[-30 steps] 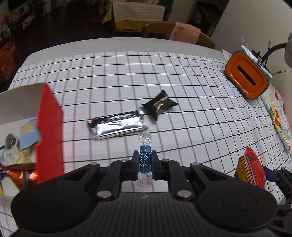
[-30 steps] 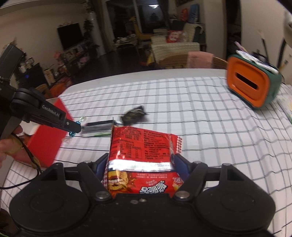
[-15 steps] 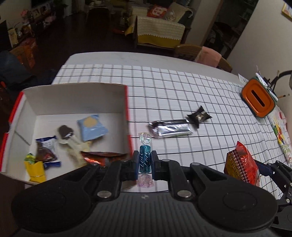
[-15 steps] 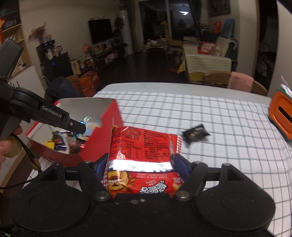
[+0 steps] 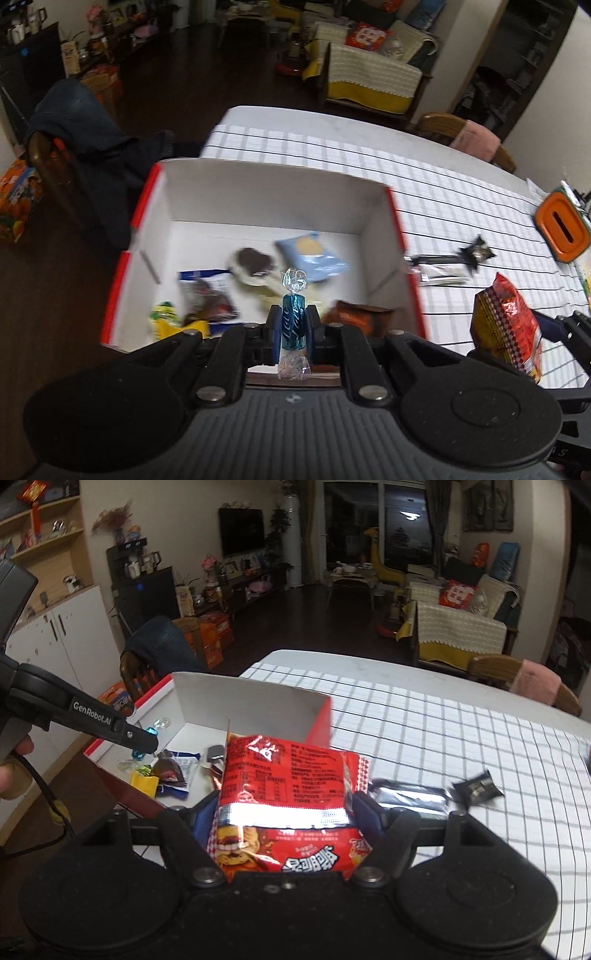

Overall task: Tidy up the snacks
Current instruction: 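Carry the blue candy and red snack bag over the red box, then open both tools to drop the candy and red bag into the box, then withdraw both tools toward the silver foil bar and black packet, then grasp the silver foil bar with left tool while right tool grasps the black packet, then carry the silver bar and black packet over the red box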

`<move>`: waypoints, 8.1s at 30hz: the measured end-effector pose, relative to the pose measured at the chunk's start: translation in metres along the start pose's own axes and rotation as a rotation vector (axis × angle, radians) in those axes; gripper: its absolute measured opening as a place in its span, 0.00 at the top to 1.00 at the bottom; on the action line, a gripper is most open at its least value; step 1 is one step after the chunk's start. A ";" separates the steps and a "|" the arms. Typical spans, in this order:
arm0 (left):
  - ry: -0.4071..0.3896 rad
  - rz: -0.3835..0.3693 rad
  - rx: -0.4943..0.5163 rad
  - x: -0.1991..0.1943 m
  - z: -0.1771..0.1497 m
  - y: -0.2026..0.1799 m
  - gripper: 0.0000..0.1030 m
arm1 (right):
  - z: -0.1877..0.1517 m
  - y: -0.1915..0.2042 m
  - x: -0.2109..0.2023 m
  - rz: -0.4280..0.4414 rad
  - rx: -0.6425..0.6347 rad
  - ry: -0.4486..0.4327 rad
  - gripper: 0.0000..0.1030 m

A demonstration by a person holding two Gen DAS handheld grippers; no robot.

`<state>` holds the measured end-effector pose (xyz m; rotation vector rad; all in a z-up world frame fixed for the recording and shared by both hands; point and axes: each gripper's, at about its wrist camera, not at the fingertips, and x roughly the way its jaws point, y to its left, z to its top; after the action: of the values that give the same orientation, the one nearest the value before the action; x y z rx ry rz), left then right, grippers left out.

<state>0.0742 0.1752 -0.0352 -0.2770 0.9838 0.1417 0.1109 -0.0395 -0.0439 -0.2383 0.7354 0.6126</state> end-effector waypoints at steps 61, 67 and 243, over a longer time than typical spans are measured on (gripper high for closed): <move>0.058 0.044 0.055 0.044 0.023 0.057 0.73 | 0.071 0.053 0.114 0.059 -0.059 0.157 0.18; -0.007 0.013 0.090 0.015 0.013 0.046 0.48 | 0.069 0.050 0.077 0.084 -0.020 0.099 0.12; 0.026 -0.006 0.204 0.007 0.003 -0.092 0.59 | 0.002 -0.074 -0.031 0.075 0.103 0.068 0.69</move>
<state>0.1031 0.0879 -0.0239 -0.0950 1.0148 0.0321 0.1387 -0.1115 -0.0217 -0.1375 0.8421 0.6380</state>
